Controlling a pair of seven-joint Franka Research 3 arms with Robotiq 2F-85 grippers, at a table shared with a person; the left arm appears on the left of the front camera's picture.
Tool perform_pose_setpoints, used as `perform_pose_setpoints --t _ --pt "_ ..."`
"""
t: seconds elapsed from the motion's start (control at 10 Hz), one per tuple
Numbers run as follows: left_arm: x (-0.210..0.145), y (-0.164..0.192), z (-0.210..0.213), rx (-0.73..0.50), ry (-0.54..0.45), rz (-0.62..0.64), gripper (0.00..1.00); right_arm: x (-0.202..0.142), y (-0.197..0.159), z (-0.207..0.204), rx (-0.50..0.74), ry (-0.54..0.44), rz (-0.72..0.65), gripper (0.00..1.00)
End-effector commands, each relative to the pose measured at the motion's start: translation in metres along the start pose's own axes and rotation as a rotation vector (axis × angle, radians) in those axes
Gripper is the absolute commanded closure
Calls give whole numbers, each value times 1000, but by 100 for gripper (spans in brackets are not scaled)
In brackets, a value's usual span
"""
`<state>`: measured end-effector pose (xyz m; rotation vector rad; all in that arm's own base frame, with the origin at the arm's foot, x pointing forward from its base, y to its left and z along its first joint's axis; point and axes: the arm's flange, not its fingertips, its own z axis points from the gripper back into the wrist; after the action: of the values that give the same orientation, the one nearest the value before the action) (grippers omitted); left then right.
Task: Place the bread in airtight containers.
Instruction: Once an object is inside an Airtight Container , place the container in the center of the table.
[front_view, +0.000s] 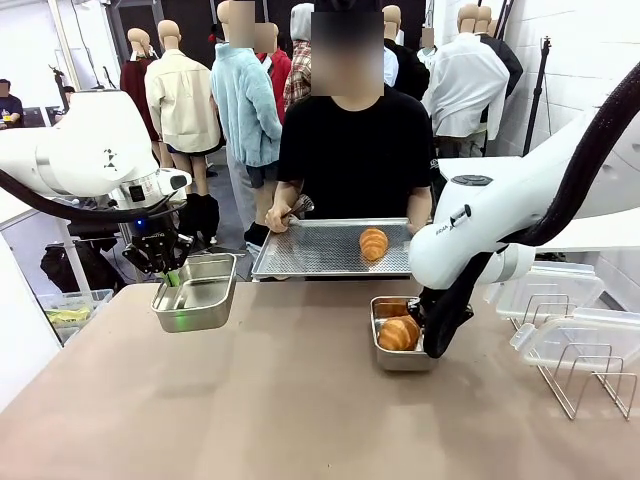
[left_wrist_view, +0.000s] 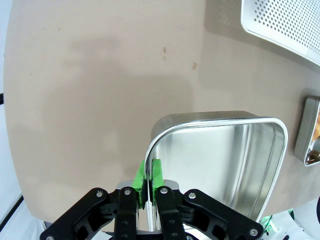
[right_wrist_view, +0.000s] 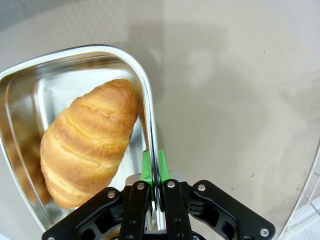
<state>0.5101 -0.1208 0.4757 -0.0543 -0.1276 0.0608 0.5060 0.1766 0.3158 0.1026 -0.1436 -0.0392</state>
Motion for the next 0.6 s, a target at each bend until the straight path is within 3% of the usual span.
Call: perform_pose_setpoints --t 0.0,0.5 --pt "-1 1 2 10 -6 -5 100 0 -1 -7 4 -15 17 100" --pt "-1 1 2 10 -6 -5 100 -2 -4 -13 18 -8 20 100"
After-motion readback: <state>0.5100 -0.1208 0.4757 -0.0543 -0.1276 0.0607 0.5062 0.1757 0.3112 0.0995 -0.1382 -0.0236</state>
